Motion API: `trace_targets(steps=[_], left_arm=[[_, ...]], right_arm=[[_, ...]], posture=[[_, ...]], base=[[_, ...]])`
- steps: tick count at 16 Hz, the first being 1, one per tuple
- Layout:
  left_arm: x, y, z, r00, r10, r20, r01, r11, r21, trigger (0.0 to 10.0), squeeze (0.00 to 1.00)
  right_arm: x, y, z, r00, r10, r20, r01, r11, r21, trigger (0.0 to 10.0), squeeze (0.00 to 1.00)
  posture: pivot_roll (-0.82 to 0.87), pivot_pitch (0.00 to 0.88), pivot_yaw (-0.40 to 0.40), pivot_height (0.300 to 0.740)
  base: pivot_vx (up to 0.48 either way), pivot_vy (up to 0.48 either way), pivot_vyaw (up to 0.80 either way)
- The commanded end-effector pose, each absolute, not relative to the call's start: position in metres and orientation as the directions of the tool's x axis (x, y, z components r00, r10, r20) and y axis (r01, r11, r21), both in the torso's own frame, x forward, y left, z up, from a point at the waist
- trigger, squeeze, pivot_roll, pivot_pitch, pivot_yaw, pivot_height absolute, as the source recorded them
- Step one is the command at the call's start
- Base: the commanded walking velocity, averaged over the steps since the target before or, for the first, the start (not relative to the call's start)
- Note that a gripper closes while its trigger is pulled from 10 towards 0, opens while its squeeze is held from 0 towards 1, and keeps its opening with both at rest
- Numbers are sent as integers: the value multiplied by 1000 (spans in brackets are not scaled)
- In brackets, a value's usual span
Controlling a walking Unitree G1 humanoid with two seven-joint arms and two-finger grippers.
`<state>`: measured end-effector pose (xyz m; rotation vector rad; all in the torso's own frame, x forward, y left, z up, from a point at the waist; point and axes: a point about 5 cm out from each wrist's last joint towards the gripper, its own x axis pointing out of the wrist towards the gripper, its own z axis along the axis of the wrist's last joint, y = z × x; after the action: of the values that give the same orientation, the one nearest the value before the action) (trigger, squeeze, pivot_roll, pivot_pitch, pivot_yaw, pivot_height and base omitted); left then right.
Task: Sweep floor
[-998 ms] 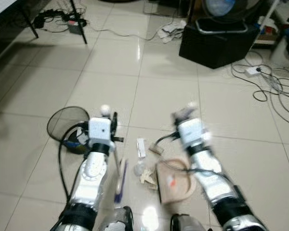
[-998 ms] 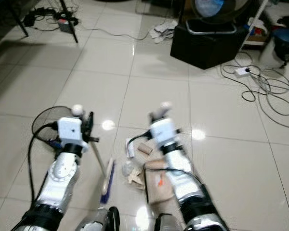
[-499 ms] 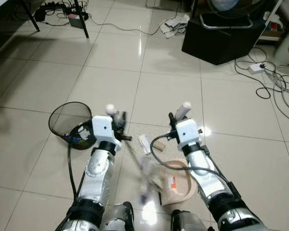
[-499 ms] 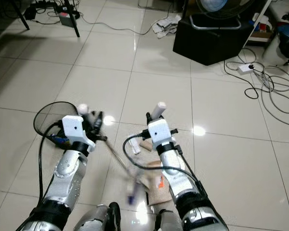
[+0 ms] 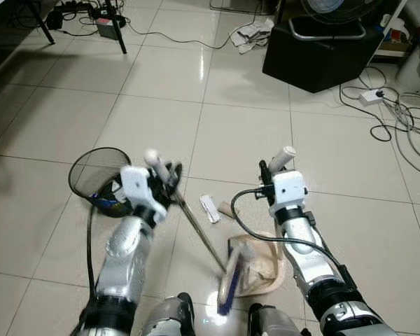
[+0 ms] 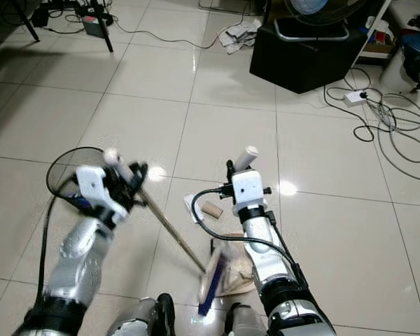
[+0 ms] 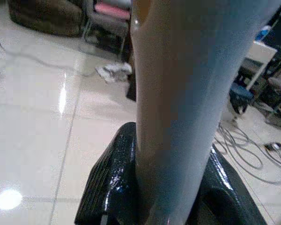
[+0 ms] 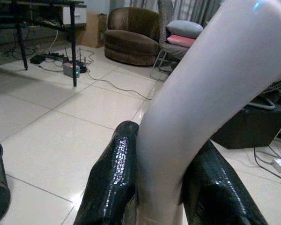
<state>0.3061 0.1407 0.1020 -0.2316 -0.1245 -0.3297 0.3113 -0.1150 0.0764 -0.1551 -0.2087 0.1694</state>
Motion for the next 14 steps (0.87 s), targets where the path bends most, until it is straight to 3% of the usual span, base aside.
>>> trace_targets(steps=[1, 7, 9, 14], left_arm=[[309, 145, 106, 942, -283, 180, 315, 931, -186, 10000, 0], [317, 187, 119, 965, -188, 186, 192, 981, -5, 10000, 0], [319, 220, 126, 975, -102, 199, 90, 994, 67, 10000, 0], [313, 253, 127, 983, -44, 179, 20, 991, 131, 10000, 0]], right_arm=[[307, -112, 73, 965, 179, 194, -158, 980, -117, 10000, 0], [298, -126, 67, 971, 135, 197, -124, 990, -64, 10000, 0], [297, -135, 68, 973, 86, 215, -84, 996, -19, 10000, 0], [294, -147, 73, 968, 29, 248, -38, 999, 31, 10000, 0]], posture=[[22, 191, 32, 740], [25, 174, 35, 740], [26, 168, 38, 740], [30, 142, 45, 740]], base=[[0, 0, 0], [0, 0, 0], [0, 0, 0], [0, 0, 0]])
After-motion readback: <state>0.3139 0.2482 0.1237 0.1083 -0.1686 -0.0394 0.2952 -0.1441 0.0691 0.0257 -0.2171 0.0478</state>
